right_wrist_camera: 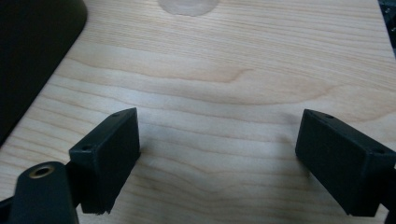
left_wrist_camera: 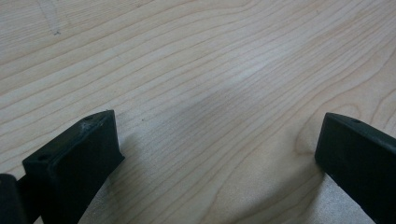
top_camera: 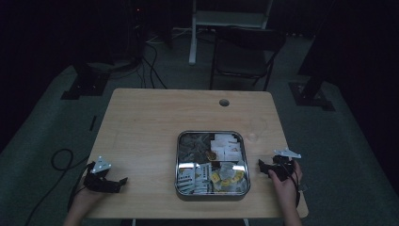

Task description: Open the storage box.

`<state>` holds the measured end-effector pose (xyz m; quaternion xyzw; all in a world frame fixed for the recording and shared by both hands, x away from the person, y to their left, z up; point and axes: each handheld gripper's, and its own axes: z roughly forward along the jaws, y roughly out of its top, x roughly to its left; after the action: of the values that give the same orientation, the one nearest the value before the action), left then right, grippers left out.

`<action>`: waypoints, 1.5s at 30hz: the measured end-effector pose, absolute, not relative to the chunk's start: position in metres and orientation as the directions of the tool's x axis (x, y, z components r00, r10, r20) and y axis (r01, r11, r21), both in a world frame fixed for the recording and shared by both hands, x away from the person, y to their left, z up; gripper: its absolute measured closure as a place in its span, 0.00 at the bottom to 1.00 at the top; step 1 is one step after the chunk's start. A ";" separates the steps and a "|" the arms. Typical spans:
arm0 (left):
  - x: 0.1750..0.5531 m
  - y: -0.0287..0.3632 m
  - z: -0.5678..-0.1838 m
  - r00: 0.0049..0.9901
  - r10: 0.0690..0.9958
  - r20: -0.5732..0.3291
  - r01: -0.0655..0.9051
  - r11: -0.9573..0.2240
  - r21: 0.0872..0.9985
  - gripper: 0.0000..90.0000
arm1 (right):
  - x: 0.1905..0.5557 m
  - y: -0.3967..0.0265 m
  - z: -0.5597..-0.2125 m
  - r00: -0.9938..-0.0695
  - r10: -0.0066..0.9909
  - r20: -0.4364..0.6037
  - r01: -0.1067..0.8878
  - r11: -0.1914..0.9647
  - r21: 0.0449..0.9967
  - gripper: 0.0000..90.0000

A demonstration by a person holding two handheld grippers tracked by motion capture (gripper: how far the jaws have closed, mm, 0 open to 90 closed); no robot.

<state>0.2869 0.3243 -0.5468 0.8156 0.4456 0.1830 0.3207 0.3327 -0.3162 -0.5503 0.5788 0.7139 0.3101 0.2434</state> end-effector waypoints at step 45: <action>0.296 0.290 -0.535 0.598 0.801 0.028 0.581 -0.458 0.672 0.01 | 0.337 -0.313 -0.550 -0.276 0.961 0.011 0.666 0.183 0.723 0.14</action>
<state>0.2957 0.2903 -0.5348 0.8362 0.4132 0.1733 0.3163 0.3369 -0.3131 -0.5504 0.5548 0.7330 0.3173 0.2328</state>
